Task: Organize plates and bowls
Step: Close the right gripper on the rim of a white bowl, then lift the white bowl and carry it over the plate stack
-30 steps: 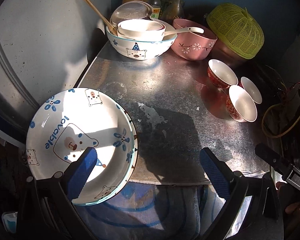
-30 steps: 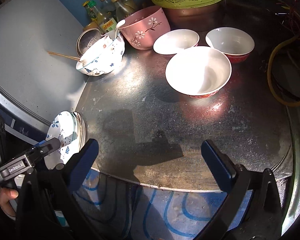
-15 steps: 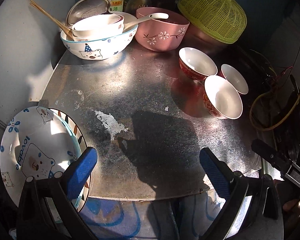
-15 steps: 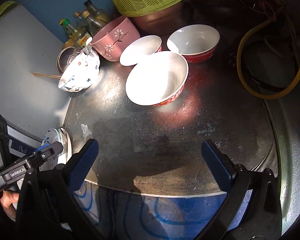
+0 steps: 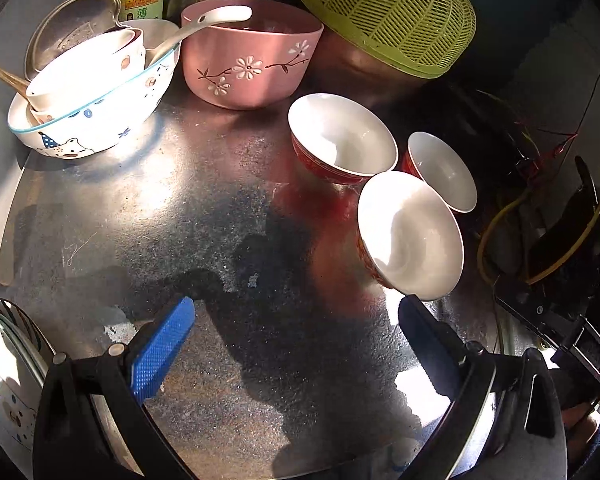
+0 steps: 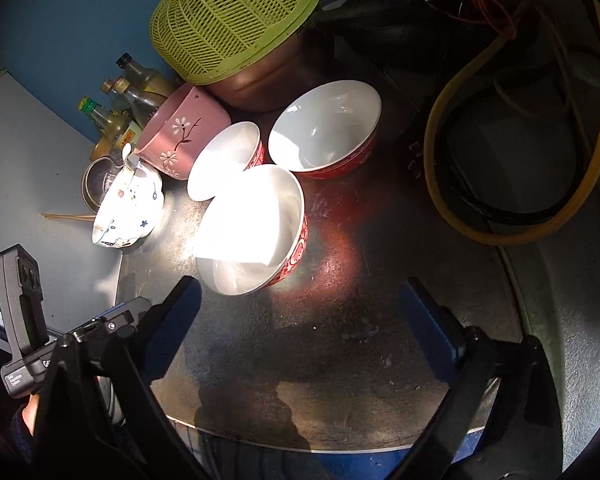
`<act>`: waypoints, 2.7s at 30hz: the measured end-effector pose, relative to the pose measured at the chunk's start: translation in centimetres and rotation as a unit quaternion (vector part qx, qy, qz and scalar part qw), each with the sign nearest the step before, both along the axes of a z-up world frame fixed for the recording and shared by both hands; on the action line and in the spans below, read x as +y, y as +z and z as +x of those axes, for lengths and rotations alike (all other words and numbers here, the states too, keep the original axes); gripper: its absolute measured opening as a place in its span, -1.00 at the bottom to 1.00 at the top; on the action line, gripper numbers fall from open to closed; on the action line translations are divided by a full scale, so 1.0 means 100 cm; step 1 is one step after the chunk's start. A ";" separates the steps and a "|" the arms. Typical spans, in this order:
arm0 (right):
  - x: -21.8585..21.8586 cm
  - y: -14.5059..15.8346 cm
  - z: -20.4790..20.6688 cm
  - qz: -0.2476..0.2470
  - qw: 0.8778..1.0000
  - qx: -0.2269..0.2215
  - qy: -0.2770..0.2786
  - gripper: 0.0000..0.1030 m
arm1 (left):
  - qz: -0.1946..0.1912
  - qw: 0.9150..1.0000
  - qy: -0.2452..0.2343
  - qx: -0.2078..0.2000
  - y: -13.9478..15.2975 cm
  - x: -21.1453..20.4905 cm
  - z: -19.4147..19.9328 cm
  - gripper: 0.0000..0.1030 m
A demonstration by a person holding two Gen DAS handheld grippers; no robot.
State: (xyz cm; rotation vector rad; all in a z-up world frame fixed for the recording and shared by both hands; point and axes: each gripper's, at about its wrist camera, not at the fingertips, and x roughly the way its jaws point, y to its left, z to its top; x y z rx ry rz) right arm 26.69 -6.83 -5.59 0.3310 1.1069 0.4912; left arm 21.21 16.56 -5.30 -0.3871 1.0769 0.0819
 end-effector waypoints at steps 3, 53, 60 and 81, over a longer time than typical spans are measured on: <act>0.004 -0.003 0.015 0.003 1.000 0.001 -0.007 0.67 | -0.020 1.000 -0.011 -0.013 -0.001 -0.004 0.021 0.93; 0.072 0.019 -0.029 0.025 0.997 0.024 0.064 -0.82 | -0.062 0.998 -0.017 -0.015 0.023 0.016 -0.014 -0.88; 0.096 0.030 -0.048 0.027 0.995 0.015 0.093 -0.82 | -0.056 0.998 0.007 -0.028 0.037 0.037 -0.049 -0.88; 0.226 0.040 -0.115 0.022 0.969 0.002 0.246 -0.82 | -0.045 0.987 0.149 -0.046 0.055 0.145 -0.172 -0.88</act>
